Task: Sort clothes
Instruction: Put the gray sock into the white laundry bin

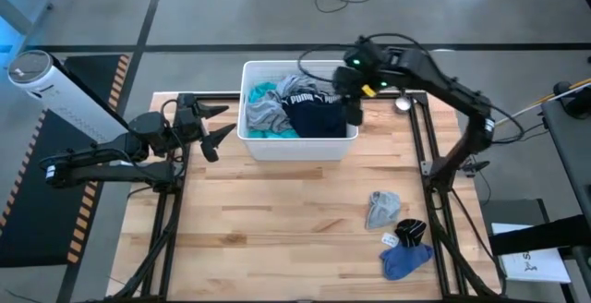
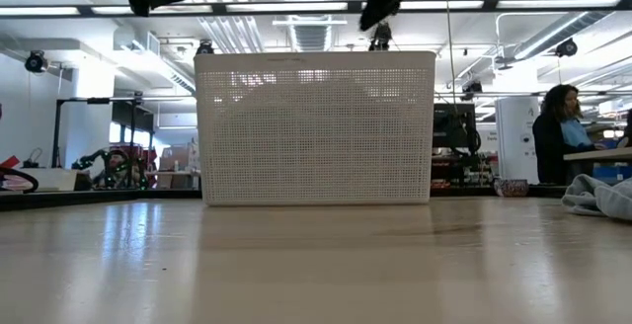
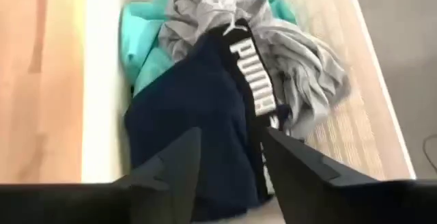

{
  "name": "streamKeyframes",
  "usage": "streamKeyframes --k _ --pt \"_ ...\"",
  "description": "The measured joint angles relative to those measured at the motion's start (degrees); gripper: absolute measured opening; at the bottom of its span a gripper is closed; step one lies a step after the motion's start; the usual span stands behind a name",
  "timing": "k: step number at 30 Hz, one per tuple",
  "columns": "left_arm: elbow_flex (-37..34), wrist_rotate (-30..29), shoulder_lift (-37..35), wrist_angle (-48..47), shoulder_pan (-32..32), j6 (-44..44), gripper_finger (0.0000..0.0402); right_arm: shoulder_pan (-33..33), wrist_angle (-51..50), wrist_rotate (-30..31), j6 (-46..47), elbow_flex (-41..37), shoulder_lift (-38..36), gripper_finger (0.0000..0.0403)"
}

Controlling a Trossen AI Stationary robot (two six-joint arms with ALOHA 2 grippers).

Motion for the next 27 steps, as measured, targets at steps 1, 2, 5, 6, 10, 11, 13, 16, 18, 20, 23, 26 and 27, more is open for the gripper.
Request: streamKeyframes --k 1,2,5,6,10,11,13,16,18,20,23,26,27 --pt "0.0 0.0 0.0 0.0 0.0 0.0 0.0259 0.0 -1.2 0.0 0.4 -0.3 -1.4 0.0138" --pt "0.0 0.0 0.0 0.0 0.0 0.0 0.0259 0.1 -2.9 0.0 1.0 -0.7 -2.7 0.0129" --pt "0.0 0.0 0.0 0.0 0.0 0.0 0.0259 0.9 -5.9 -0.3 2.6 -3.5 -6.9 0.0102" --pt "0.0 0.0 0.0 0.0 0.0 0.1 0.0259 1.3 -6.9 -0.4 3.0 -5.0 -8.2 0.0095" --pt "0.0 0.0 0.0 0.0 0.0 0.2 0.0259 3.4 -9.3 -1.4 4.0 -12.4 -13.4 0.0080" --pt "0.0 0.0 0.0 0.0 0.0 0.1 0.0259 3.9 -10.0 -2.4 4.0 -14.6 -14.7 0.0079" --pt "0.0 0.0 0.0 0.0 0.0 0.0 0.0259 5.0 -10.2 -4.6 4.5 -18.9 -17.3 0.0080" --pt "0.0 0.0 0.0 0.5 0.0 -0.2 0.0259 7.0 -10.2 -6.4 6.1 -26.0 -21.4 0.0089" --pt "0.0 0.0 0.0 0.7 0.0 -0.2 0.0259 8.6 -10.0 -6.4 7.7 -30.6 -23.9 0.0099" --pt "0.0 0.0 0.0 1.1 0.0 0.0 0.0259 10.1 -9.2 -6.5 10.3 -34.9 -26.3 0.0111" --pt "0.0 0.0 -0.1 1.9 0.0 0.0 0.0259 12.4 -7.0 -6.4 13.5 -41.1 -29.4 0.0131" --pt "0.0 0.0 -0.1 2.2 0.0 0.0 0.0259 14.0 -4.3 -6.0 14.4 -46.7 -31.4 0.0151" --pt "0.0 0.0 -0.1 2.2 0.0 0.0 0.0259 14.2 -3.4 -6.0 14.5 -48.5 -31.9 0.0158"
